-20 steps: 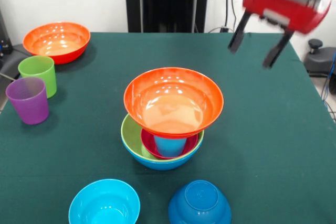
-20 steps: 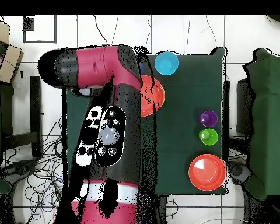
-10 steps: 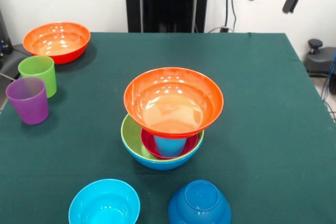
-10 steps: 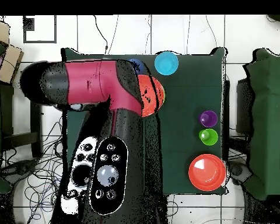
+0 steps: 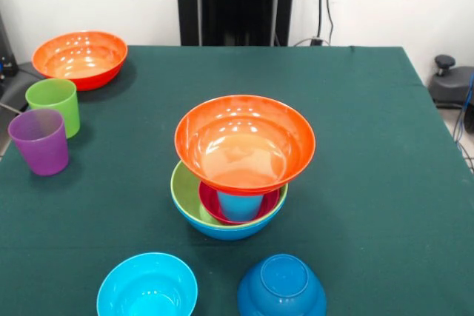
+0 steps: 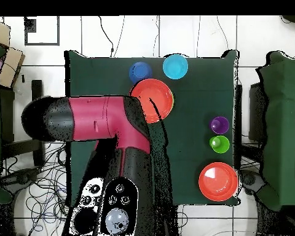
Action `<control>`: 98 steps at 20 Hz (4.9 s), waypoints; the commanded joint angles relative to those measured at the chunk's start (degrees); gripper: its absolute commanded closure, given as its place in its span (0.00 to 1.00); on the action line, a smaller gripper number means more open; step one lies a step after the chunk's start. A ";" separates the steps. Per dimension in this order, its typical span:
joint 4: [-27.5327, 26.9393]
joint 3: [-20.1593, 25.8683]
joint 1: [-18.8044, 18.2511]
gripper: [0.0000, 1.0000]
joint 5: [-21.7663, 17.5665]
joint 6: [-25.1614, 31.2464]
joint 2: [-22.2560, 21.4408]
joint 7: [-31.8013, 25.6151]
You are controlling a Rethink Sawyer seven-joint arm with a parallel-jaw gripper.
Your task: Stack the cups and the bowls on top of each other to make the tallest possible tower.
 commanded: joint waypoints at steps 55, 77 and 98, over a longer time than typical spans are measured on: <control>41.56 47.42 -49.50 0.00 -3.37 -12.17 -17.45 -28.09; 24.39 52.79 -63.17 0.00 -25.31 -1.52 -6.05 -41.23; 14.85 50.68 -59.23 0.00 -36.32 -6.56 5.61 -39.07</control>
